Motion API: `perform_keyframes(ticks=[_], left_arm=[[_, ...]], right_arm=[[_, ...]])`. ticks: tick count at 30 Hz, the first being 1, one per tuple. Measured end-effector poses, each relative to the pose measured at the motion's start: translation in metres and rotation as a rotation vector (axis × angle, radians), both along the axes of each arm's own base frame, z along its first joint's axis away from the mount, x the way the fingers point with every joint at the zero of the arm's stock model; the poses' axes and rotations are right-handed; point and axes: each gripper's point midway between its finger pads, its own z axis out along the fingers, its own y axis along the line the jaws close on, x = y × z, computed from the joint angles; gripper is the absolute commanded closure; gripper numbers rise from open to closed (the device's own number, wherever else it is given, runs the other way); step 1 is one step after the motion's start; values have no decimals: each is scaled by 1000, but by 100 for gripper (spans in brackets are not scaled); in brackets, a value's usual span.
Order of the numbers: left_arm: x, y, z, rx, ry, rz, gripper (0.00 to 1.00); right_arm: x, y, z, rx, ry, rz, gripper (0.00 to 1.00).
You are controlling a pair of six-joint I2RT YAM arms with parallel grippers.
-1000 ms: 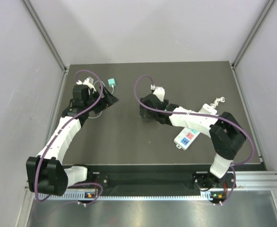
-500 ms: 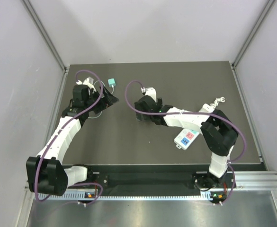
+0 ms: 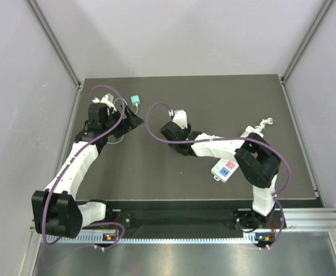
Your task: Insert the plug
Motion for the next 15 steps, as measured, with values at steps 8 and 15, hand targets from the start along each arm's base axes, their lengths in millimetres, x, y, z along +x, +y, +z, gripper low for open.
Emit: perform_keyframes(ticks=[8,15], left_arm=[[-1,2,1,12,-7,7,12],[-3,2,10,8,-33,0,12]], right_arm=[[9,-22,31,-64,50,-71,100],[18,-109,84,128,139,-204,100]])
